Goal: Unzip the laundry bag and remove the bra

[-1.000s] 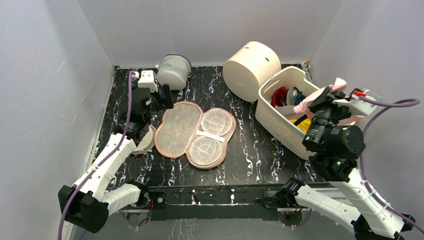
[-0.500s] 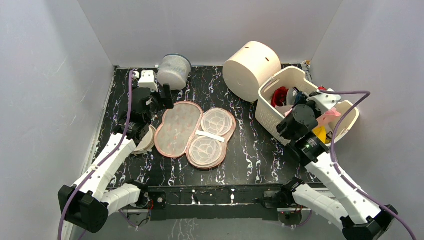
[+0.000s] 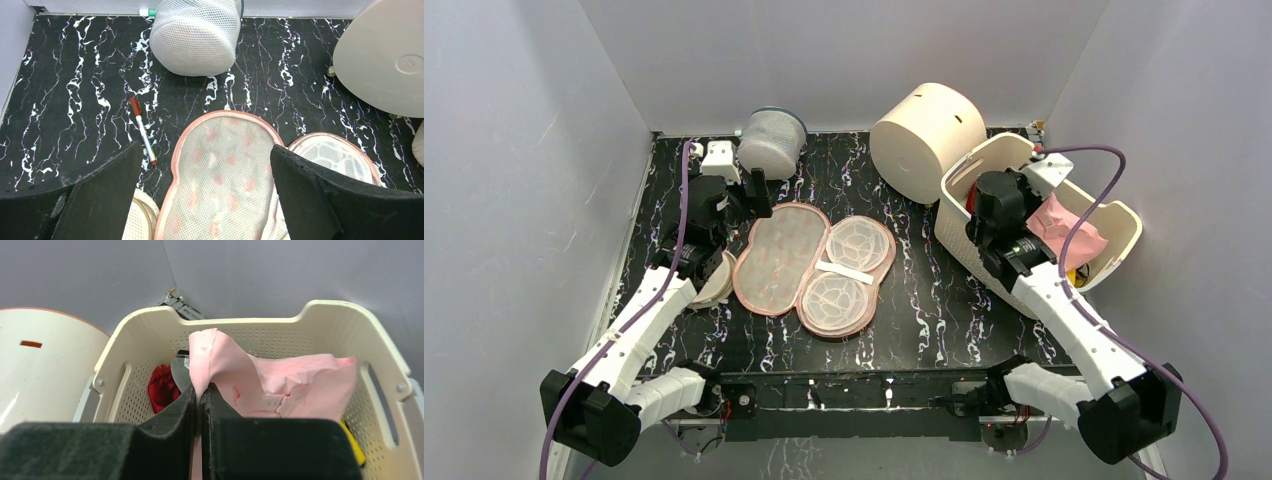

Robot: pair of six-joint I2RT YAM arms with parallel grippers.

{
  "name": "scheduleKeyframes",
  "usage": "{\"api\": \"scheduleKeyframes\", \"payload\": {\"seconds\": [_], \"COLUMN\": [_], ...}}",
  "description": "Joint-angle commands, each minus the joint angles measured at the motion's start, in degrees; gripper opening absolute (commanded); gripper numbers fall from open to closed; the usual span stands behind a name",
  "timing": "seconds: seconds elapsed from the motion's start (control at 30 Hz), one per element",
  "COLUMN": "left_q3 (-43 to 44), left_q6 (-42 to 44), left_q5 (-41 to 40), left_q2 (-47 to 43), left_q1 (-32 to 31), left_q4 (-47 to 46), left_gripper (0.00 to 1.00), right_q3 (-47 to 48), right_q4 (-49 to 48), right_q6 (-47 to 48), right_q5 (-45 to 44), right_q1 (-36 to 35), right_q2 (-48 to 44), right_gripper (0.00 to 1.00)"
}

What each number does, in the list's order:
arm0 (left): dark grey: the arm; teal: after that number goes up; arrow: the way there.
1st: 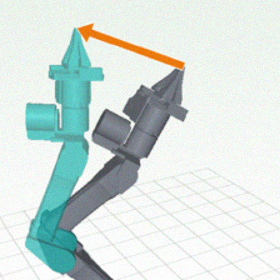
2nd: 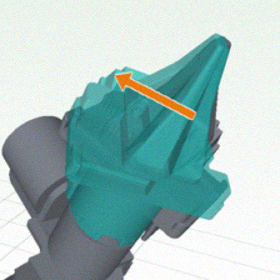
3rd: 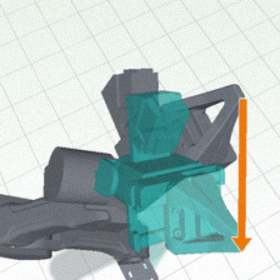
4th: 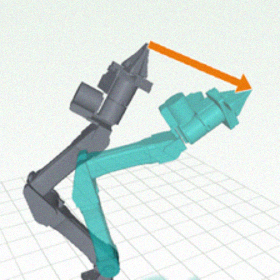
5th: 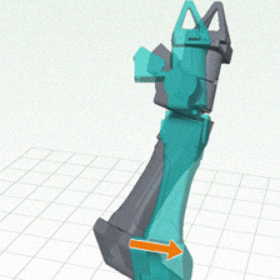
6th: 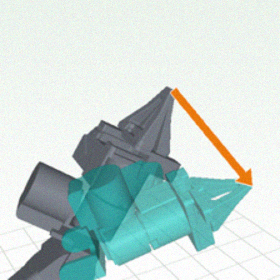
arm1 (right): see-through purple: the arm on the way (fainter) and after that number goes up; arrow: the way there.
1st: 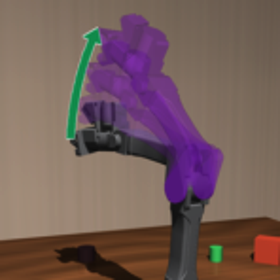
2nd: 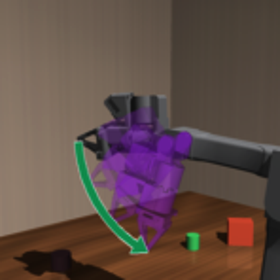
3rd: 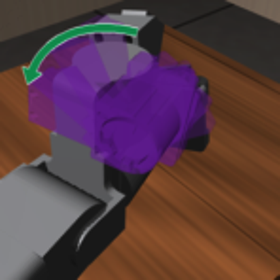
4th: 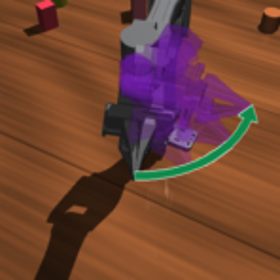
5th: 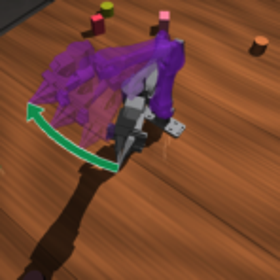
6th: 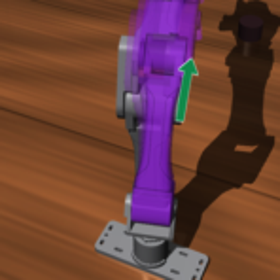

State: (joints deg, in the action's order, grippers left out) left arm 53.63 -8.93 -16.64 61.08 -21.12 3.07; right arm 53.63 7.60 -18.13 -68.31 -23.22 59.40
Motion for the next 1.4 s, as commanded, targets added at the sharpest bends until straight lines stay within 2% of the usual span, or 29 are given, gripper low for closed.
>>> {"api": "scheduleKeyframes", "payload": {"seconds": [0.0,0.1,0.3,0.57,0.67,0.93,1.03,1.1,1.17,1.23,1.27,1.3,1.37], "left_q3": [1.36,1.32,1.52,1.54,1.57,1.33,1.27,1.31,1.39,1.41,1.44,1.26,1.00], "left_q6": [0.23,0.10,-0.06,0.14,0.20,0.35,0.36,0.40,0.23,0.12,-0.01,-0.41,-0.50], "left_q5": [0.20,0.19,0.71,0.18,0.58,0.01,0.01,0.12,0.22,0.41,0.63,1.26,1.56], "left_q2": [-0.61,-0.15,-0.23,-0.28,-0.41,-0.85,-0.70,-0.62,-0.53,-0.44,-0.43,-0.02,0.30], "left_q1": [-0.14,-0.17,-0.60,-0.67,-0.88,-1.11,-1.11,-1.20,-1.29,-1.30,-1.29,-1.29,-1.29], "left_q4": [-0.61,-0.55,-0.42,-0.39,-0.41,-0.63,-0.64,-0.56,-0.52,-0.45,-0.50,-0.61,-0.86], "left_gripper": [0.98,0.98,0.98,0.98,0.98,0.98,0.99,0.98,0.98,0.98,0.98,0.98,0.98], "right_q3": [3.77,5.12,5.85,9.61,9.26,6.77,7.28,8.78,8.42,7.24,5.77,3.37,2.86], "right_q4": [0.80,0.98,-1.86,-2.67,-2.73,-3.17,-3.01,-0.91,-1.86,-2.73,-4.31,-4.91,-5.60], "right_q6": [-6.36,-7.62,-8.45,-9.97,-11.03,-12.80,-12.02,-10.59,-8.00,-5.67,-3.81,-2.47,-0.42], "right_q5": [10.90,16.72,23.22,27.69,29.02,32.09,32.94,36.21,41.13,45.59,50.47,58.35,68.70], "right_q1": [6.09,9.69,12.45,15.81,16.54,17.31,17.34,17.43,17.44,17.42,17.42,17.44,17.47], "right_q2": [2.18,5.02,10.98,19.38,20.34,19.62,17.98,14.42,9.12,4.36,1.65,-0.18,0.33], "right_gripper": [0.00,0.00,0.00,0.00,0.00,0.10,0.17,0.32,0.50,0.65,0.78,0.82,0.84]}}
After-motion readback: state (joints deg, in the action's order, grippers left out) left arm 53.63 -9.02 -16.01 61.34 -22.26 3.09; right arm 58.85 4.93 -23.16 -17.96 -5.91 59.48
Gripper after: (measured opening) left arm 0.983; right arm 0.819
